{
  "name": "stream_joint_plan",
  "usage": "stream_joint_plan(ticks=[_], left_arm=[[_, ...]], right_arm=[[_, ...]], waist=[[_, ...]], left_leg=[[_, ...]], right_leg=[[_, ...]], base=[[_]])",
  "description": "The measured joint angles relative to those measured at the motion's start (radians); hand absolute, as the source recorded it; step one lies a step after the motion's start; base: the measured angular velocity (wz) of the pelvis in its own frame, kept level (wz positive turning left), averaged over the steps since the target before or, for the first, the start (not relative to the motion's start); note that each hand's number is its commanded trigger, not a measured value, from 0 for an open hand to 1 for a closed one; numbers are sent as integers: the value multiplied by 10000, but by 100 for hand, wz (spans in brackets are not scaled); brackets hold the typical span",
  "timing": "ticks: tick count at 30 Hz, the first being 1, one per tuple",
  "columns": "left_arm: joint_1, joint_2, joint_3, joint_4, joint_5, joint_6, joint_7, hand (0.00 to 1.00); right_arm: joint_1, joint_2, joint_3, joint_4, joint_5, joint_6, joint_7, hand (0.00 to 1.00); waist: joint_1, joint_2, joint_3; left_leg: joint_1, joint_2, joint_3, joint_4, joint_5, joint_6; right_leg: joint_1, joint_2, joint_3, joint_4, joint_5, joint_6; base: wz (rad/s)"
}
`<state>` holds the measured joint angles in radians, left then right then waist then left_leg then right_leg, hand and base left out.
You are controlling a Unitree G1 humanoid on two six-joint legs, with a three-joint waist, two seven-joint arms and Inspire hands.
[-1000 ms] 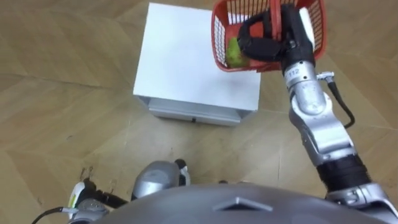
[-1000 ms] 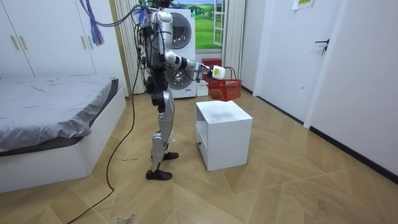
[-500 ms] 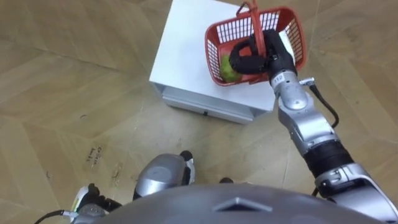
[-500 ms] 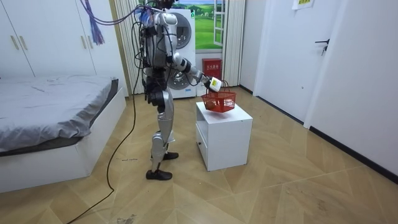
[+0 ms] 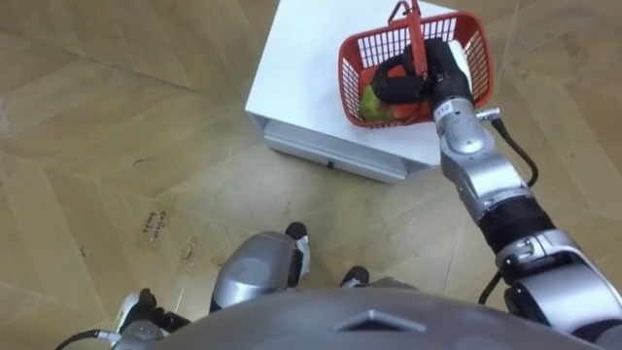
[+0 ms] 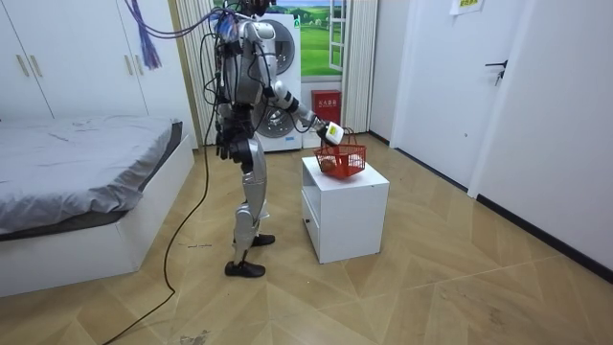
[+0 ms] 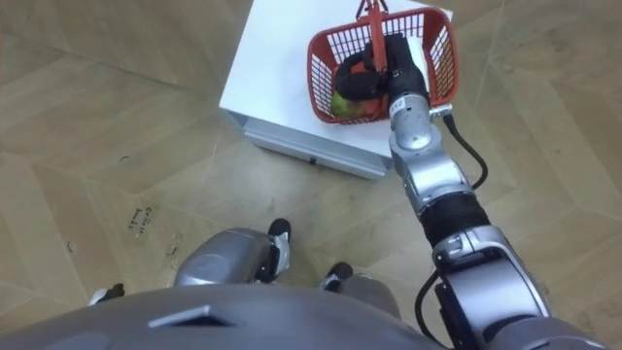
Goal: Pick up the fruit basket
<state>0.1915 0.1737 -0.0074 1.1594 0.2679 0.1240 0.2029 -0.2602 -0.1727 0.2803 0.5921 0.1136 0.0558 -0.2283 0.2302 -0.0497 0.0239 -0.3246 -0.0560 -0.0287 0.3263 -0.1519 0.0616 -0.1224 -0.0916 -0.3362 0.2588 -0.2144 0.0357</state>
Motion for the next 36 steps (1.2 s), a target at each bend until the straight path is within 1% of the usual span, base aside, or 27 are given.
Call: stream_joint_plan(ticks=[2,4,7,10,12,13,14,15,17,18,22,29,36], left_arm=[[10,10,0,-16,4,-7,-19,0],[10,16,6,-41,84,-8,-132,0],[10,23,33,-52,100,-7,-202,0],[32,56,37,-65,92,-5,-202,0],[86,74,36,-60,91,-2,-202,0],[115,99,35,-56,91,-2,-202,0],[121,112,35,-32,91,-2,-203,0],[124,114,35,-25,91,-1,-203,0],[125,116,38,-22,91,-3,-208,0],[125,118,38,-17,92,-3,-208,0],[131,124,34,-26,81,-3,-240,0],[210,163,17,-23,8,-9,-388,0],[324,164,17,-18,10,-23,-390,0]], right_arm=[[0,0,-6,109,42,0,0,100],[-52,-2,-14,296,50,-6,0,100],[-55,-12,-305,389,152,-4,-2,100],[-55,-209,-392,444,518,6,-5,100],[-56,-253,-403,444,707,6,-9,100],[-57,-252,-402,445,775,7,-9,87],[-61,-256,-403,446,793,7,-10,14],[-62,-257,-403,447,797,7,-10,0],[-114,-296,-403,556,1090,5,-11,0],[-153,-306,-403,616,1175,5,-12,0],[-228,-494,-409,649,1505,5,-8,0],[-365,-505,-390,1476,1956,-13,282,0],[-354,-509,-391,1498,1998,-13,426,0]], waist=[[-3,-18,7],[36,-16,7],[137,-2,4],[241,41,2],[245,75,-4],[243,76,-3],[244,77,-3],[245,76,-3],[248,79,-5],[247,81,-5],[244,82,-6],[252,81,-5],[247,77,-2]], left_leg=[[-38,-32,-37,19,4,7],[-48,-47,-35,29,6,11],[-91,-71,-30,89,-11,42],[-177,-97,-27,182,-44,90],[-200,-104,-30,200,-48,105],[-199,-108,-34,201,-45,115],[-204,-131,-32,203,-40,131],[-206,-148,-29,203,-38,136],[-229,-250,-33,214,-22,171],[-243,-262,-31,216,-16,181],[-465,-275,-18,328,-9,208],[-456,-275,-27,377,-7,231],[-453,-278,-25,387,-1,241]], right_leg=[[-3,-23,-128,-1,0,0],[-5,-40,-157,-2,0,0],[-21,-66,-238,5,-1,3],[-107,-106,-229,111,-30,48],[-207,-147,-225,298,-49,72],[-263,-172,-226,426,-70,96],[-326,-233,-234,558,-115,91],[-349,-266,-233,601,-147,97],[-396,-372,-235,706,-276,130],[-405,-386,-238,706,-287,136],[-570,-401,-237,716,-289,136],[-541,-401,-236,716,-290,136],[-533,-410,-235,736,-290,136]], base=[[9],[3],[0],[0],[0],[0],[0],[0],[4],[0],[0],[0],[0]])
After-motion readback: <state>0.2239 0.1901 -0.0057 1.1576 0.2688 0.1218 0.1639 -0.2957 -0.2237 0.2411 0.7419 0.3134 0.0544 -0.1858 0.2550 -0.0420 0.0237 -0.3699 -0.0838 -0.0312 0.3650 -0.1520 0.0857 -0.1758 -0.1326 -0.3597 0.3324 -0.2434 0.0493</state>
